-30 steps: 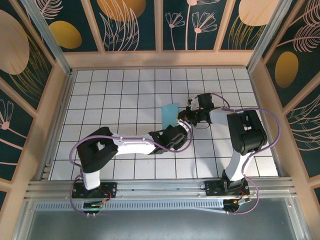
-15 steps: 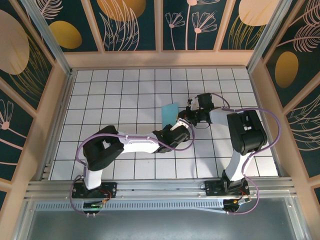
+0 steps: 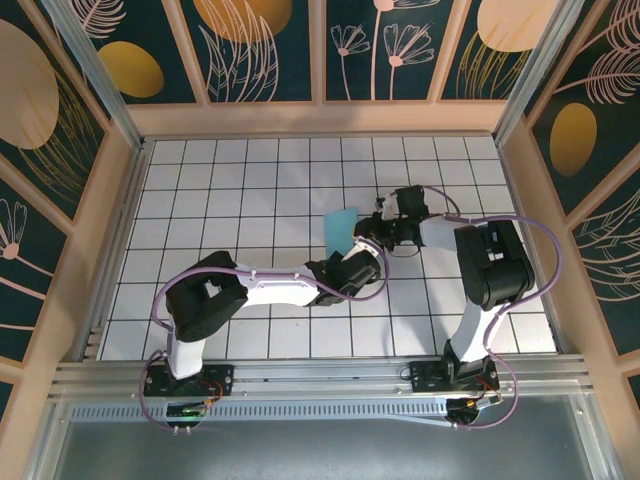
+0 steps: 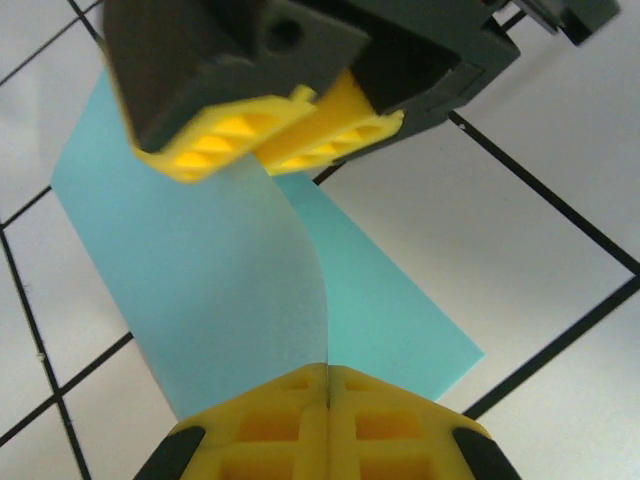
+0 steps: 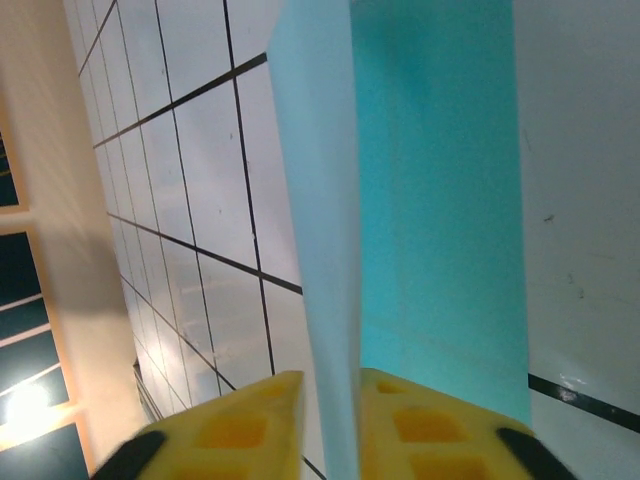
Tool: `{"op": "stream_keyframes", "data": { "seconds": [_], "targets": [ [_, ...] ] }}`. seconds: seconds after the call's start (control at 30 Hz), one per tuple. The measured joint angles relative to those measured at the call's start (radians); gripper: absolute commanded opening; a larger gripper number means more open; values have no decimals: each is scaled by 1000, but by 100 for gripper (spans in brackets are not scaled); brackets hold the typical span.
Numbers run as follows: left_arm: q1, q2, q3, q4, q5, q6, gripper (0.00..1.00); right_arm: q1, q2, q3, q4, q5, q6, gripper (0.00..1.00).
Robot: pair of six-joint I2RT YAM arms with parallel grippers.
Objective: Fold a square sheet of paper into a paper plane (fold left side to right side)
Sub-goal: Fold the triangle a second time at the center of the table.
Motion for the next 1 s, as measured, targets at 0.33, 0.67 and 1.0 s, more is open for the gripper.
{"op": "stream_keyframes", "data": {
  "seconds": [0.33, 0.67, 1.0],
  "targets": [
    [84, -42, -28, 45, 232, -100, 0, -142, -260, -19, -2, 97, -62, 44],
    [217, -100, -119, 193, 581, -266, 0, -171, -357, -232, -54, 72, -157, 0],
    [252, -99, -150, 242, 700, -362, 0, 11, -264, -307, 6, 56, -129, 0]
  ]
}}
